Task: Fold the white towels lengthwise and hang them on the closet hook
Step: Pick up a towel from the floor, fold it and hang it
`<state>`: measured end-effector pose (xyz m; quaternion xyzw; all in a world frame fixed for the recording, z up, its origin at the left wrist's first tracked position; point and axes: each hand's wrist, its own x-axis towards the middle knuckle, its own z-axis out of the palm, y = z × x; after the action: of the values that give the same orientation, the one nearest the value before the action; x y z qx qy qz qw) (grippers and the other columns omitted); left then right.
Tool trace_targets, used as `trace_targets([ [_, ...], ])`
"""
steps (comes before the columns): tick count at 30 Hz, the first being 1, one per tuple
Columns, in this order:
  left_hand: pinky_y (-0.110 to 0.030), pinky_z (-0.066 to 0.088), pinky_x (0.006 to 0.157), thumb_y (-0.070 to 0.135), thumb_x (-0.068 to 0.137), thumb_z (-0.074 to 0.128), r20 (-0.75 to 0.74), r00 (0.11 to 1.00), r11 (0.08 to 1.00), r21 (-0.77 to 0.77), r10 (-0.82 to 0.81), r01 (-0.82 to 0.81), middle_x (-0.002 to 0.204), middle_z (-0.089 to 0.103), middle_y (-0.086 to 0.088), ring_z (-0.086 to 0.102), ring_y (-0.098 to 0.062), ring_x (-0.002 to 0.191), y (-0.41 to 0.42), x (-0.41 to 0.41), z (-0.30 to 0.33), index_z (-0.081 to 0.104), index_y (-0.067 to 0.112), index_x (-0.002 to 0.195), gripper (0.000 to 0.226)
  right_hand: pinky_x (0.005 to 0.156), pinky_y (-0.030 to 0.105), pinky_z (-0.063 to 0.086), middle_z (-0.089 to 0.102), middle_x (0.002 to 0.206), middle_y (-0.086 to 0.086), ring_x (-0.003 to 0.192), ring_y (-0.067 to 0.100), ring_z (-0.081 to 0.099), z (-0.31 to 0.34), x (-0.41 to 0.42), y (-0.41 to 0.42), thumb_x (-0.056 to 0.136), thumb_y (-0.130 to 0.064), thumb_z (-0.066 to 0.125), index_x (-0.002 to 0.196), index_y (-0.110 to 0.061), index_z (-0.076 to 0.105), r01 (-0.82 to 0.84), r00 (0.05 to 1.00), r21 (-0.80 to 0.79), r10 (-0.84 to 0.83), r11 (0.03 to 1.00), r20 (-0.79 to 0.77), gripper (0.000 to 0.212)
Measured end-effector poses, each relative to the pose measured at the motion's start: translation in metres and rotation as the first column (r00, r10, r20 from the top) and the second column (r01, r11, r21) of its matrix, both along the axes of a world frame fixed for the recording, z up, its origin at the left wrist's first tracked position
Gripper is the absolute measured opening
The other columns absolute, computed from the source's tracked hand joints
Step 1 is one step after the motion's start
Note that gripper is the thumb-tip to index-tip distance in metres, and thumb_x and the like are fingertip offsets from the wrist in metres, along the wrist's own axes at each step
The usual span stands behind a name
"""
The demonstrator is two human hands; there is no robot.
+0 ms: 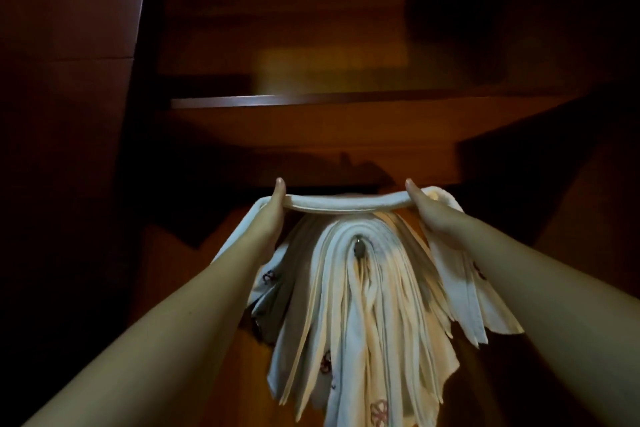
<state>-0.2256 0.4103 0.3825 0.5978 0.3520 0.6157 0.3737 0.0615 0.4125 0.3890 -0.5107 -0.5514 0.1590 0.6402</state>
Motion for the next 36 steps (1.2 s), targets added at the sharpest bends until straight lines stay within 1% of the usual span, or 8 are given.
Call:
trace_targets([
  [4, -0.043, 0.035, 0.115, 0.077, 0.093, 0.027, 0.063, 0.998, 1.0, -0.018, -0.006, 0.007, 0.149, 0.048, -0.014, 0.048, -0.025, 0.135, 0.017, -0.003, 0.001, 0.043, 0.009, 0.149, 0.09, 0.101, 0.047, 0.05, 0.071, 0.114, 0.001, 0.107, 0.021, 0.066, 0.004, 0.001, 0.013, 0.058, -0.1, 0.035, 0.104, -0.033, 0.075, -0.023, 0.988, -0.041, 0.029, 0.999, 0.15, 0.09],
  [6, -0.033, 0.053, 0.085, 0.076, 0.093, 0.028, 0.114, 0.993, 0.999, -0.033, 0.007, -0.003, 0.118, 0.069, -0.012, 0.068, -0.019, 0.103, 0.023, -0.007, -0.003, 0.057, 0.008, 0.134, 0.084, 0.098, 0.043, 0.052, 0.073, 0.108, -0.004, 0.104, 0.018, 0.067, 0.004, -0.003, 0.02, 0.056, -0.101, 0.033, 0.096, -0.041, 0.076, -0.023, 0.985, -0.049, 0.031, 0.999, 0.168, 0.083],
  [9, -0.023, 0.053, 0.058, 0.076, 0.092, 0.03, 0.171, 0.985, 0.998, -0.063, 0.004, 0.007, 0.091, 0.077, -0.007, 0.075, -0.011, 0.074, 0.03, -0.011, -0.014, 0.067, 0.013, 0.106, 0.074, 0.11, 0.046, 0.043, 0.063, 0.133, 0.005, 0.123, 0.023, 0.059, -0.001, -0.006, 0.033, 0.055, -0.099, 0.04, 0.129, -0.028, 0.065, -0.176, 0.977, -0.157, 0.192, 0.972, 0.097, 0.106],
  [18, -0.047, 0.055, 0.092, 0.056, 0.098, 0.045, 0.298, 0.936, 0.97, -0.203, 0.189, -0.131, 0.109, 0.071, -0.019, 0.067, -0.034, 0.102, 0.022, 0.025, -0.073, 0.061, 0.008, 0.128, 0.058, 0.11, 0.046, 0.039, 0.057, 0.139, 0.017, 0.128, 0.033, 0.055, -0.053, 0.009, 0.04, 0.091, -0.076, 0.036, 0.148, -0.016, 0.043, -0.365, 0.881, -0.071, 0.319, 0.928, -0.35, 0.082],
  [22, -0.028, 0.057, 0.055, 0.042, 0.099, 0.045, 0.289, 0.937, 0.964, -0.23, 0.198, -0.133, 0.079, 0.077, -0.01, 0.074, -0.024, 0.072, 0.013, 0.033, -0.1, 0.069, 0.015, 0.1, 0.035, 0.095, 0.043, 0.049, 0.069, 0.114, 0.016, 0.104, 0.031, 0.064, -0.073, 0.004, 0.033, 0.099, -0.04, 0.041, 0.124, -0.011, 0.062, -0.185, 0.891, -0.112, 0.119, 0.976, -0.438, 0.043],
  [26, -0.049, 0.05, 0.101, 0.042, 0.104, 0.035, 0.254, 0.959, 0.954, -0.298, 0.124, -0.045, 0.119, 0.068, -0.019, 0.063, -0.036, 0.112, 0.018, 0.048, -0.118, 0.063, 0.005, 0.125, 0.051, 0.057, 0.029, 0.054, 0.073, 0.074, 0.004, 0.065, 0.016, 0.069, -0.094, -0.015, 0.026, 0.104, -0.037, 0.035, 0.099, -0.019, 0.062, -0.259, 0.861, -0.173, 0.146, 0.95, -0.487, 0.033],
  [31, -0.052, 0.042, 0.109, 0.049, 0.101, 0.03, 0.341, 0.938, 0.952, -0.303, 0.058, 0.052, 0.127, 0.065, -0.018, 0.058, -0.038, 0.121, 0.026, 0.067, -0.13, 0.062, 0.007, 0.13, 0.059, 0.109, 0.052, 0.043, 0.067, 0.114, 0.019, 0.116, 0.036, 0.06, -0.119, -0.039, 0.026, 0.102, -0.035, 0.036, 0.123, -0.003, 0.062, -0.395, 0.749, -0.131, 0.236, 0.909, -0.619, 0.046],
  [36, -0.049, 0.049, 0.1, 0.052, 0.101, 0.039, 0.587, 0.808, 0.913, -0.349, 0.036, 0.213, 0.121, 0.067, -0.02, 0.062, -0.037, 0.112, 0.013, 0.059, -0.143, 0.059, 0.007, 0.132, 0.058, 0.09, 0.045, 0.053, 0.069, 0.109, 0.017, 0.101, 0.033, 0.065, -0.132, -0.033, 0.012, 0.1, -0.04, 0.045, 0.118, -0.007, 0.065, -0.364, 0.665, -0.144, 0.148, 0.92, -0.732, 0.043],
])
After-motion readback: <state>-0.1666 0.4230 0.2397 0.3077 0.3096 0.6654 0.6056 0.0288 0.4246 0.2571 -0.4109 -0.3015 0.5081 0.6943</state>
